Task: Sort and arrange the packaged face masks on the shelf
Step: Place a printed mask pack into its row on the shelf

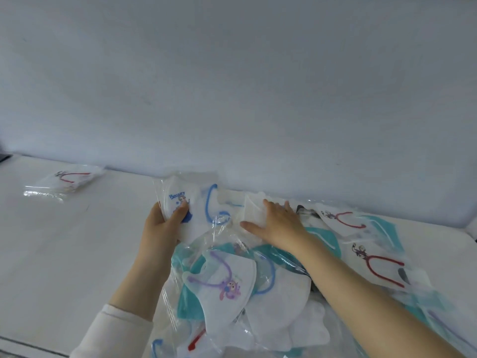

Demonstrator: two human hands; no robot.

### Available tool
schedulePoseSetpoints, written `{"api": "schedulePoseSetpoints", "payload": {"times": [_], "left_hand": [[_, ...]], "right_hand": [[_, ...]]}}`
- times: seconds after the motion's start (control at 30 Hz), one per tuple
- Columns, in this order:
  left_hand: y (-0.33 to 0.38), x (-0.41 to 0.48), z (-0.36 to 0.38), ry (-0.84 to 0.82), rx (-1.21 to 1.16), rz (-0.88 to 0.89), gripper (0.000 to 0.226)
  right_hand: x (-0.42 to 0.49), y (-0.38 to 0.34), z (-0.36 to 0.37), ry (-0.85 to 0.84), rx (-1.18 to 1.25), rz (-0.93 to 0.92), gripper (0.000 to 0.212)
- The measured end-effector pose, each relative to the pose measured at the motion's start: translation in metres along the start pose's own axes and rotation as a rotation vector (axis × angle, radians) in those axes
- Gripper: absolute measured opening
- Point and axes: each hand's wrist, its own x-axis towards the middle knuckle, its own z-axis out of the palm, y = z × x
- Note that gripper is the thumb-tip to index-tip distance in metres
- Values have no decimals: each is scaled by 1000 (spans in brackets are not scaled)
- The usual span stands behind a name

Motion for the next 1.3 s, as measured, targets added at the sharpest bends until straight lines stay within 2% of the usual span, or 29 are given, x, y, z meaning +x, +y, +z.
{"api": "schedulePoseSetpoints", "payload": {"times": [0.2,0.3,0.37,0.53,0.67,0.77,0.83,0.9,1.03,1.17,1.23,1.3], "left_hand": [[2,5,-15,48,-23,-1,12],[3,6,-21,66,-35,-6,13],[3,6,-24,69,-39,-3,14],[3,7,-26,73,-42,11,15],[1,7,-20,45,-37,-7,12],[-1,6,-13,21,-22,-5,12],[-2,7,-8,3,-18,-1,9],[-2,7,-2,-16,-12,3,4],[-3,6,17,-72,5,-1,2],[-7,2,34,-105,40,16,2],[-10,-1,41,-123,51,33,5],[-13,-3,46,-146,61,41,6]], "right_hand": [[41,-6,2,-3,271,187,112],[53,-1,-7,43,526,219,101],[59,4,-17,113,771,246,92],[68,24,-48,294,1269,299,87],[58,47,-80,510,1514,252,76],[39,60,-103,691,1647,142,63],[20,66,-113,806,1673,74,56],[0,73,-117,876,1634,13,61],[-21,93,-115,884,1663,-11,62],[-27,125,-114,877,1696,87,49],[-25,142,-102,817,1651,253,46],[-25,151,-82,686,1592,412,45]]}}
